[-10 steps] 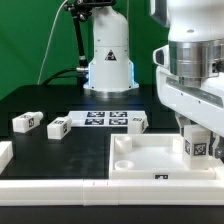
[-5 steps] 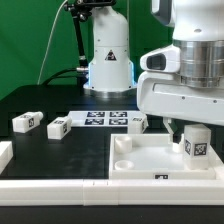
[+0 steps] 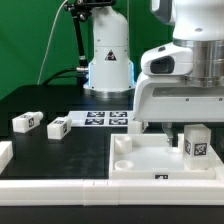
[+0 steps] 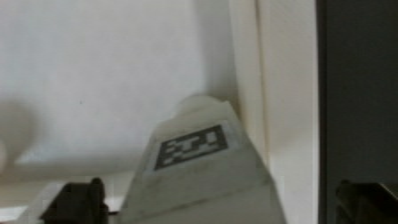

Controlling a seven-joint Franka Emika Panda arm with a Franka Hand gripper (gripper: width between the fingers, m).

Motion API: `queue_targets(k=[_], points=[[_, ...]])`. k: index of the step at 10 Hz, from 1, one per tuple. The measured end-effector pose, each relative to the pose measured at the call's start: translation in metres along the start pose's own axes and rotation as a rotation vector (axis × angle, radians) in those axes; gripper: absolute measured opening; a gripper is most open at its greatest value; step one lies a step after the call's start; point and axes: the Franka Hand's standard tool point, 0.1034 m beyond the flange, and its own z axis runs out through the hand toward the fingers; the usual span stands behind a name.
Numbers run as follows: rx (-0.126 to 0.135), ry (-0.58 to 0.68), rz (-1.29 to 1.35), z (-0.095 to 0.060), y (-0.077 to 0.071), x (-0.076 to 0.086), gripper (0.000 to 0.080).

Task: Assemble one leg

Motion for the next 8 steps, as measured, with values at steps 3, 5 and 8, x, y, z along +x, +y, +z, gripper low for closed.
queue_targets(k=[3, 5, 8], points=[[0.001, 0.000, -0.014, 0.0000, 0.0000, 0.0000, 0.0387], [0.001, 0.000, -0.014, 0.0000, 0.0001, 0.0000, 0.0291], [0.002, 0.000, 0.043, 0.0000, -0.0001, 0.0000, 0.0291]])
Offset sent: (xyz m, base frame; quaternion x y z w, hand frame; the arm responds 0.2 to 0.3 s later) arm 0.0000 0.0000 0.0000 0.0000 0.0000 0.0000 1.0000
